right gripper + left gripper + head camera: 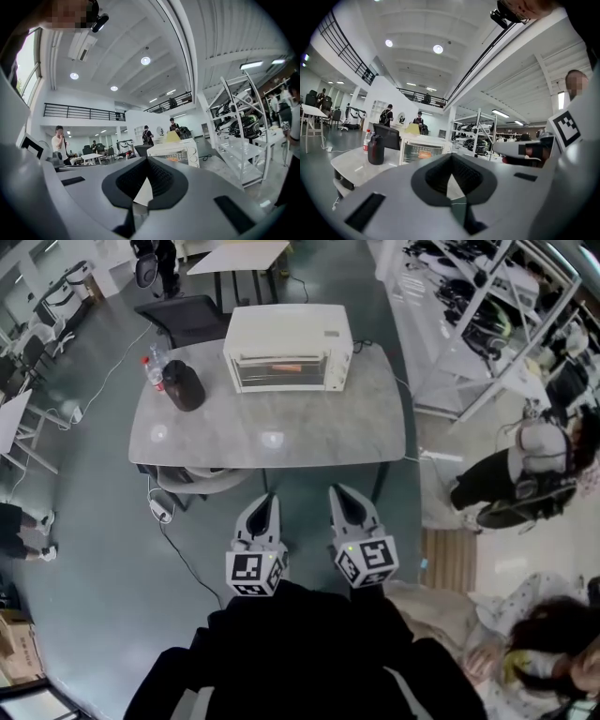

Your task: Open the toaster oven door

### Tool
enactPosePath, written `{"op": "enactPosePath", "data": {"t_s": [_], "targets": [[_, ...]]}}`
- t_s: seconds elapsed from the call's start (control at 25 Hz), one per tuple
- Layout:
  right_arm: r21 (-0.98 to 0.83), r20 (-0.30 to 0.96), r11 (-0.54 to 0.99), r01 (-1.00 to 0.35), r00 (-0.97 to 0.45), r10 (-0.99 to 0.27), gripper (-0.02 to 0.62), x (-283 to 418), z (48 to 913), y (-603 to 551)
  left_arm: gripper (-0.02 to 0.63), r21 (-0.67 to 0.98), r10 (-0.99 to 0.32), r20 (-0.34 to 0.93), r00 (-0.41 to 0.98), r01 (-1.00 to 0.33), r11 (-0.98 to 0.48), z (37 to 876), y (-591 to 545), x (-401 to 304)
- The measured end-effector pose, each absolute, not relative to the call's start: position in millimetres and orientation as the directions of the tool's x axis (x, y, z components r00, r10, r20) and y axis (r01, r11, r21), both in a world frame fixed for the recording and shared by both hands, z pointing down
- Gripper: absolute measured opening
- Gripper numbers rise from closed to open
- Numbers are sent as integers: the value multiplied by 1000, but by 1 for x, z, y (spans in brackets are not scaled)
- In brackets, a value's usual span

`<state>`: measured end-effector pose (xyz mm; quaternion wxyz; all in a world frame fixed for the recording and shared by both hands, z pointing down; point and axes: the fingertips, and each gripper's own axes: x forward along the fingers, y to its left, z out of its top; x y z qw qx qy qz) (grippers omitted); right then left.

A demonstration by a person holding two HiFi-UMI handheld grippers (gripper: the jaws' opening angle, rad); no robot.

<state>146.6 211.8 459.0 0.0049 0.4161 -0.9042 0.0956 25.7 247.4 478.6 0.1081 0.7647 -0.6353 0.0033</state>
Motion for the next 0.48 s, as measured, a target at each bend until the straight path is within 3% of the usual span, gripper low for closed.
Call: {"op": "enactPosePath", "data": {"t_s": [0.48], "targets": [[-181, 91, 573, -799, -593, -800, 3, 60, 428, 64, 3, 154, -949, 152, 275, -955, -252, 448, 85, -60]]}}
